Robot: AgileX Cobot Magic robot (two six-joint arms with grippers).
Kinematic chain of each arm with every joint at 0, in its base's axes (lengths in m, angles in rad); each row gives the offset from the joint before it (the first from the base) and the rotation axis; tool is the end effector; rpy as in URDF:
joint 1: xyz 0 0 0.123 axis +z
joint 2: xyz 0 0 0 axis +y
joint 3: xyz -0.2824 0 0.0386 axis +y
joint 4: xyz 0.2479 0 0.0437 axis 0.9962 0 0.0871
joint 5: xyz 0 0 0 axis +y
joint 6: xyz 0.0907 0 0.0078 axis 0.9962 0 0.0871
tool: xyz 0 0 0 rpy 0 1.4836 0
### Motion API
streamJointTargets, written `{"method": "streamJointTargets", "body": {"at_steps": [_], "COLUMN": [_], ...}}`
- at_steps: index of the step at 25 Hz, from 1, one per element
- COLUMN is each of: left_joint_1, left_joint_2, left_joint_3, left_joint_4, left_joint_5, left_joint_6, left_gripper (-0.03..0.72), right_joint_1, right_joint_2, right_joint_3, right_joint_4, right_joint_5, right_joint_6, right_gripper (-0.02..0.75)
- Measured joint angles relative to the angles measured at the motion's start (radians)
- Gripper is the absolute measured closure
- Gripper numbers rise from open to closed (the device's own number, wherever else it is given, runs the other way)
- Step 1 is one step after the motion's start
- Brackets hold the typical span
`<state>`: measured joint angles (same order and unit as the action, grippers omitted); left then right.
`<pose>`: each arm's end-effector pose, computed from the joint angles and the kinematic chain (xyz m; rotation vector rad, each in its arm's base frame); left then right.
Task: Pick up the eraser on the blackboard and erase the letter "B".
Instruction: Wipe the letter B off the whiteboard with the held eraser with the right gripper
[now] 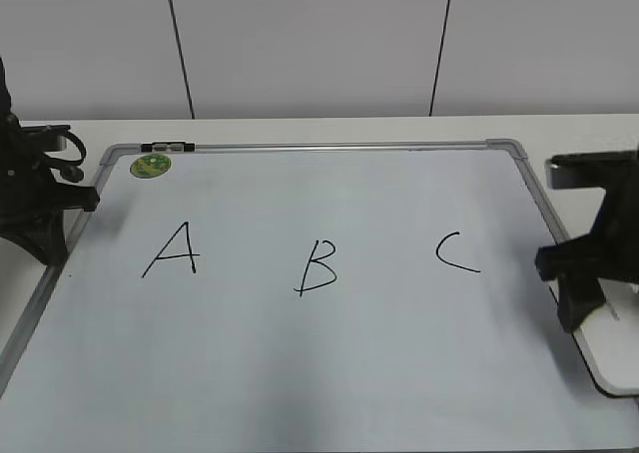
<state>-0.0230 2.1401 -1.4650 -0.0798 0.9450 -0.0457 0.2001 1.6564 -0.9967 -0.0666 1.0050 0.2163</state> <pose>0.4088 -0.0153 0.1285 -0.1059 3.1025 -0.1038 0.2800 0.0516 0.1928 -0.0309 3.1352 -0.0882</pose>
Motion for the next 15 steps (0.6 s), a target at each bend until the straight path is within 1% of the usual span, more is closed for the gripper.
{"method": "streamJointTargets", "body": {"at_steps": [3, 6, 15], "left_joint_1": [0.000, 0.000, 0.000], "left_joint_2": [0.000, 0.000, 0.000], "left_joint_3": [0.000, 0.000, -0.002], "left_joint_4": [0.000, -0.002, -0.002], "left_joint_5": [0.000, 0.000, 0.002], "left_joint_6": [0.000, 0.000, 0.000], "left_gripper": [0.662, 0.661, 0.660], "right_joint_1": [0.040, 0.085, 0.191], "right_joint_2": [0.051, 0.133, 0.385], "right_joint_3": [-0.127, -0.259, -0.609], "right_joint_4": [0.000, 0.008, 0.100], "right_joint_5": [0.077, 0.124, 0.196], "right_joint_6": [-0.016, -0.023, -0.093], "right_gripper": [0.208, 0.208, 0.208]}}
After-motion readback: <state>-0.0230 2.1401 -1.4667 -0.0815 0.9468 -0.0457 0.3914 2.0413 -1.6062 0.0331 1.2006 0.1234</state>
